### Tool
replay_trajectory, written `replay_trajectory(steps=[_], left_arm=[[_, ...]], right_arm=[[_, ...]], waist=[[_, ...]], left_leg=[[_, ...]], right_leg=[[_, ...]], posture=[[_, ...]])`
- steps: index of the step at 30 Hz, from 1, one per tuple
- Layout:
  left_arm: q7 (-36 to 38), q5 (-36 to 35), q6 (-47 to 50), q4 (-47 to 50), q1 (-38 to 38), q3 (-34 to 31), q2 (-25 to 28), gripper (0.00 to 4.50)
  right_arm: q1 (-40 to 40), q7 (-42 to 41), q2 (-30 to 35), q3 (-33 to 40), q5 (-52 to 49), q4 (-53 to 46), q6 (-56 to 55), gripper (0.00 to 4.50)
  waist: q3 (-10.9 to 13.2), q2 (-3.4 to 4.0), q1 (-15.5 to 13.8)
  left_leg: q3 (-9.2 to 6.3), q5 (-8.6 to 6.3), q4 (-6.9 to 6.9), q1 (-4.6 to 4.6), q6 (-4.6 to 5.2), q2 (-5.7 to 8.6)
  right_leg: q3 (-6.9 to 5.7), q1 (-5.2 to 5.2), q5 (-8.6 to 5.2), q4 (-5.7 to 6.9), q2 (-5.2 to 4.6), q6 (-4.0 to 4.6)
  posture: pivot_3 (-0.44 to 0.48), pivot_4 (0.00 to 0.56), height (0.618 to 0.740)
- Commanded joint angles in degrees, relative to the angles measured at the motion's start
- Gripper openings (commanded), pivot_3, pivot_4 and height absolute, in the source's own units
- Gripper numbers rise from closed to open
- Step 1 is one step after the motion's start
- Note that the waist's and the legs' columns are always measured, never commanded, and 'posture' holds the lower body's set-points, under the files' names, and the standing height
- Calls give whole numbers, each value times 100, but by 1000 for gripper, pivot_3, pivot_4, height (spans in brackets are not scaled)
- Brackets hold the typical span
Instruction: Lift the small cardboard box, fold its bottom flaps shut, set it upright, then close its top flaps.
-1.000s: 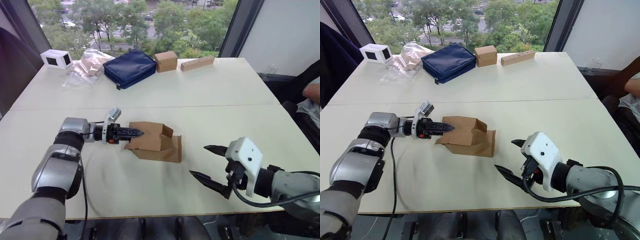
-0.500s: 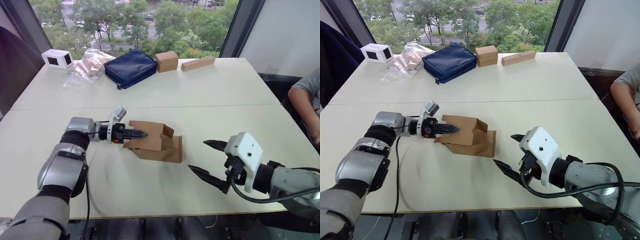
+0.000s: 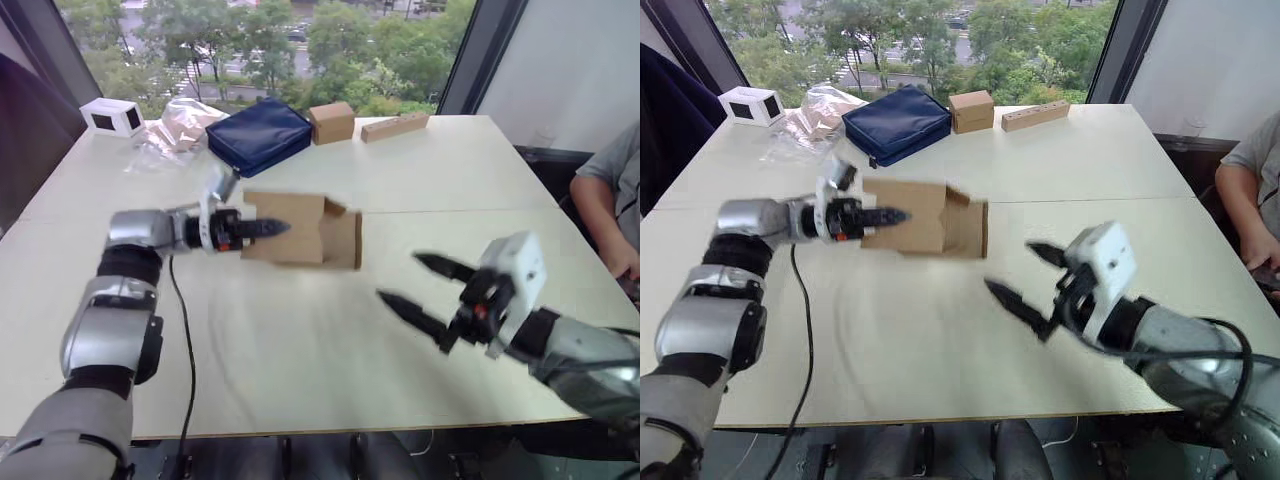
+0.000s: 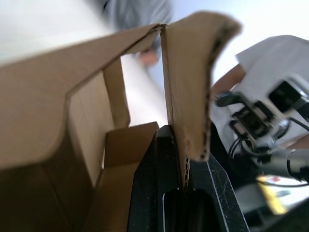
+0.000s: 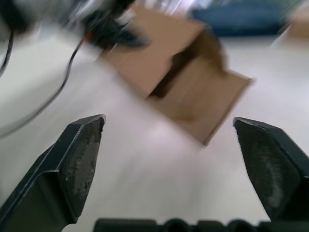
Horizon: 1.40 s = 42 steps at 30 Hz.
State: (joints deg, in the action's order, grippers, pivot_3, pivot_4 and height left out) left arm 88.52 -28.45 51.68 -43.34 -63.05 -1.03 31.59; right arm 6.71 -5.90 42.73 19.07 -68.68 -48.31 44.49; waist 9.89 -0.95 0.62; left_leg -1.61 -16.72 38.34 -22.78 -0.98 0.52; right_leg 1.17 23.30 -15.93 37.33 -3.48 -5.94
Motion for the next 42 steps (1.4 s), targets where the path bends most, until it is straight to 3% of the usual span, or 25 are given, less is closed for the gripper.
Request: replay_trajectory(steps=[1, 8, 9, 13, 22, 26, 33, 42], left_arm=[[-196, -253, -259, 904, -92, -332, 80, 0], [-572, -410, -519, 1624, -140, -537, 94, 0], [-617, -423, -556, 1654, -150, -552, 99, 0], [-708, -505, -520, 1811, -121, -557, 142, 0], [-683, -674, -391, 2047, 24, -491, 231, 0], [-652, -652, -458, 1967, 41, -451, 256, 0], [-623, -585, -523, 1817, -6, -427, 337, 0], [-609, -630, -504, 1890, 21, -380, 351, 0]], right_arm=[[623, 334, -361, 71, 118, 416, -493, 2987], [2381, 687, -1193, -569, 587, 1473, -726, 140], [2586, 712, -1289, -667, 652, 1610, -709, 23], [3076, 615, -1540, -1178, 1088, 1865, -597, 23], [3280, 500, -2104, -1547, 1884, 2299, -685, 23], [3287, 399, -2249, -1503, 1894, 2209, -615, 23], [2950, -453, -1923, -1323, 1079, 1364, -433, 23], [3440, -97, -2192, -1198, 1904, 2272, -825, 23]], waist=[[-6, 11, 1], [-2, 15, 25], [-2, 15, 25], [-2, 15, 27], [-2, 15, 41], [-2, 15, 47], [-2, 15, 45], [-2, 15, 47]], left_leg=[[1, 0, -1, 0, 0, 0], [10, 5, -3, 4, -8, -2], [6, 5, -5, 3, -8, -3], [8, 6, -5, -6, -9, -3], [9, 7, -1, -14, -10, 2], [9, 13, 2, -39, -21, 3], [9, 16, 11, -62, -25, 3], [9, 14, 33, -63, -21, 2]], right_leg=[[1, 0, 0, 0, 0, 0], [11, 16, 0, 23, 5, 1], [10, 16, -1, 23, 8, 2], [11, 27, -1, 24, 9, 2], [12, 38, 0, 41, 4, 1], [14, 69, 0, 68, 4, 2], [14, 97, 0, 77, 5, 2], [15, 97, -1, 78, 8, 2]], posture=[[0, 150, 740], [0, 150, 740], [0, 150, 740], [0, 150, 740], [0, 150, 740], [0, 150, 740], [0, 150, 740], [0, 150, 740]])
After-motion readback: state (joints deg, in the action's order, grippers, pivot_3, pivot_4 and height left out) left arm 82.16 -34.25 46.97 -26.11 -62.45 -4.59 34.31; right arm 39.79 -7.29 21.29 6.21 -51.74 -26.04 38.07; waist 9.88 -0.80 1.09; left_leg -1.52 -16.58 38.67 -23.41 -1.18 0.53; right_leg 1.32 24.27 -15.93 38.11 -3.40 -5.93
